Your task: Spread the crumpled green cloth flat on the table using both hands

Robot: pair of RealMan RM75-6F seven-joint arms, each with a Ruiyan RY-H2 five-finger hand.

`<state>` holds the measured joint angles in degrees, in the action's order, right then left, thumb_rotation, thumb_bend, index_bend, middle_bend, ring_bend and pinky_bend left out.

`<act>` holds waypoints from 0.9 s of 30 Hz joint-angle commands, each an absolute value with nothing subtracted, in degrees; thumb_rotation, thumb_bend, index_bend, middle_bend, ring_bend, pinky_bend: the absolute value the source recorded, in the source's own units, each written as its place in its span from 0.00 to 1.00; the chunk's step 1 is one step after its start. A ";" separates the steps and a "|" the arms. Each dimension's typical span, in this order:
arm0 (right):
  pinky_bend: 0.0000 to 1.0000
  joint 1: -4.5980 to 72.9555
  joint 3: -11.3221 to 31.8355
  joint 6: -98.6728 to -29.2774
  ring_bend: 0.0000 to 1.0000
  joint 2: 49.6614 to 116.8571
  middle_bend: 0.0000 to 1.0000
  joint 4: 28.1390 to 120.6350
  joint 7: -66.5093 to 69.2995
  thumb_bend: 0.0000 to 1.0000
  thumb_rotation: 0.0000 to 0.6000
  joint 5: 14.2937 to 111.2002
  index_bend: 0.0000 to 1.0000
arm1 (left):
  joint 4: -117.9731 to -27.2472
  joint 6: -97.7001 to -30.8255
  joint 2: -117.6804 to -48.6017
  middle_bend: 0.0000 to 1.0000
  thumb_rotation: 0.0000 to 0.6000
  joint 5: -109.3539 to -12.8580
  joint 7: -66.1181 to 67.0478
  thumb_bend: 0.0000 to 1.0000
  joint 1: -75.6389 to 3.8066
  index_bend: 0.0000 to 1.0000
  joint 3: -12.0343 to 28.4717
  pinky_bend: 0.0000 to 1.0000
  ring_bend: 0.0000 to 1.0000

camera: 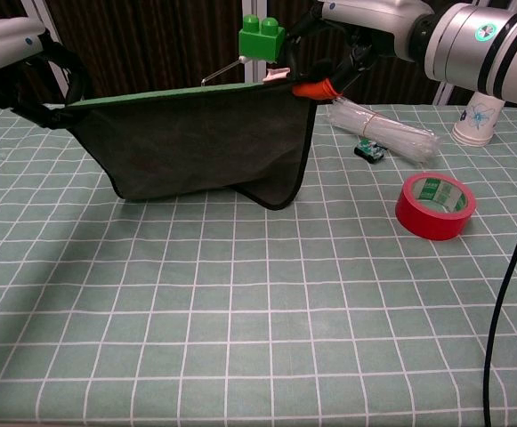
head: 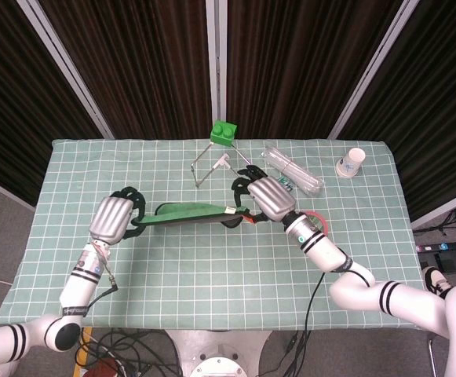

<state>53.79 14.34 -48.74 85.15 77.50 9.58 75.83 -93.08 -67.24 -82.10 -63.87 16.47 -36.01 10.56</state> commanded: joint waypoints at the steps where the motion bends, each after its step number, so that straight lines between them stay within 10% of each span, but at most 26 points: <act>1: 0.06 55.45 16.75 -48.40 0.10 86.58 0.30 74.70 8.86 0.58 1.00 73.77 0.77 | -89.98 -66.08 -83.22 0.42 1.00 -60.93 16.44 0.49 -37.54 0.75 13.57 0.33 0.23; 13: 0.06 64.21 23.43 -48.29 0.10 93.89 0.30 58.93 15.04 0.58 1.00 74.04 0.77 | -77.39 -66.94 -88.09 0.42 1.00 -53.84 13.79 0.49 -42.54 0.75 24.21 0.33 0.23; 27: 0.06 60.20 12.03 -52.35 0.10 94.38 0.30 55.73 26.01 0.58 1.00 85.13 0.77 | -85.95 -68.81 -85.77 0.42 1.00 -62.11 16.38 0.48 -37.24 0.75 13.45 0.33 0.23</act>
<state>61.15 13.42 -51.38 94.22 55.89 24.79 83.79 -84.96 -68.60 -86.22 -61.15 15.70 -38.00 14.48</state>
